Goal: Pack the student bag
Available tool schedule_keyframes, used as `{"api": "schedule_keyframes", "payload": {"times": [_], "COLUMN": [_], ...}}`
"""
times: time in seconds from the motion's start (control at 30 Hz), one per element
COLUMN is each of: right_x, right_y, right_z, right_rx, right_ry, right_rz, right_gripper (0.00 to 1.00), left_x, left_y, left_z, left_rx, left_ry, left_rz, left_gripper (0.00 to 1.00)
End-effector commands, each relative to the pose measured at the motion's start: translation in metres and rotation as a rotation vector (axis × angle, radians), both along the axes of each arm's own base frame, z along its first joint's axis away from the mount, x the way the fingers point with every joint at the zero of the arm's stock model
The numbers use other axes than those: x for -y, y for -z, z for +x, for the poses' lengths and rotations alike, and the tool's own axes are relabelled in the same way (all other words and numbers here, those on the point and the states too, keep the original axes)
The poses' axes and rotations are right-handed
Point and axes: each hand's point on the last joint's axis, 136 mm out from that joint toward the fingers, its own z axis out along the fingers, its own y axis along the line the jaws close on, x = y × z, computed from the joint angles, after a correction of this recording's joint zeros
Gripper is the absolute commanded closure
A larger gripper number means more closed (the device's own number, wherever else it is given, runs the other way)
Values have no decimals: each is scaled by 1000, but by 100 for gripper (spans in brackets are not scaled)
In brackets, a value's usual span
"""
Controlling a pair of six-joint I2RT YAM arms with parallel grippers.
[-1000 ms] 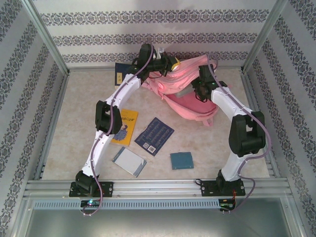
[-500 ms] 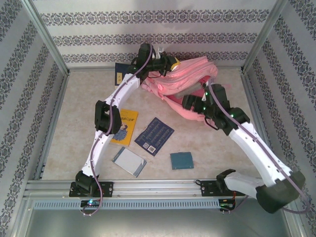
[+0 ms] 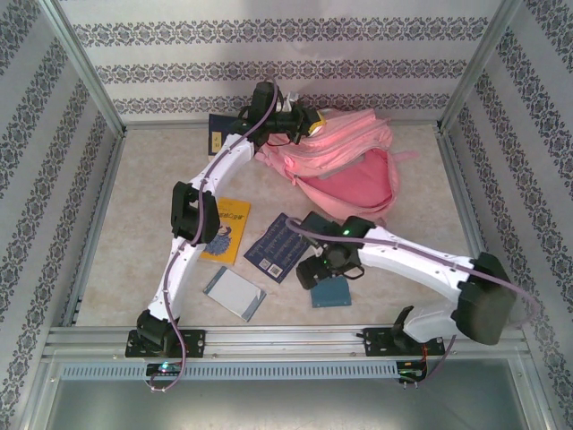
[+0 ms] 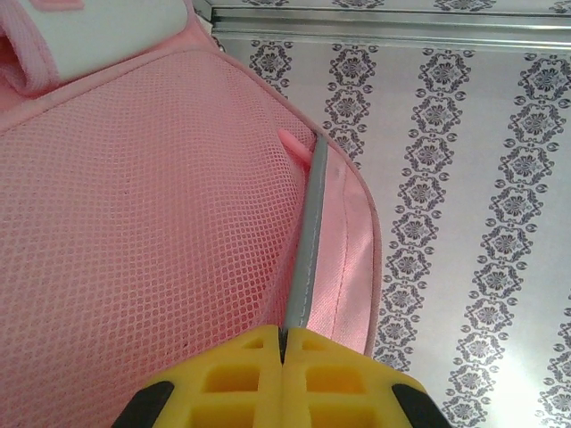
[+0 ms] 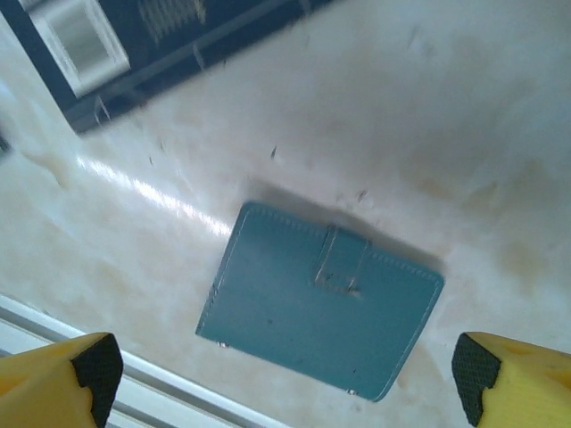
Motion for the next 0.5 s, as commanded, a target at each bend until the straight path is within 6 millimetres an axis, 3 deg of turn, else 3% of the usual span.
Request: {"api": "schedule_keyframes", "payload": {"times": [0.0, 0.13, 0.3, 0.47], "right_x": [10, 12, 11, 1], "right_y": [17, 39, 56, 69], "right_z": [-24, -38, -33, -41], "right_rx": [-68, -135, -109, -128], "right_ry": [-42, -95, -68, -83], "right_rz": [-121, -223, -301, -305], "right_gripper": [2, 2, 2, 2], "left_x": [-17, -17, -17, -19], "left_y": [-47, -44, -40, -41], "left_z": [-6, -8, -11, -11], "left_rx": [67, 56, 43, 43], "left_ry": [-24, -14, 3, 0], "left_rz": [-16, -10, -3, -4], "left_gripper": [100, 100, 100, 100]}}
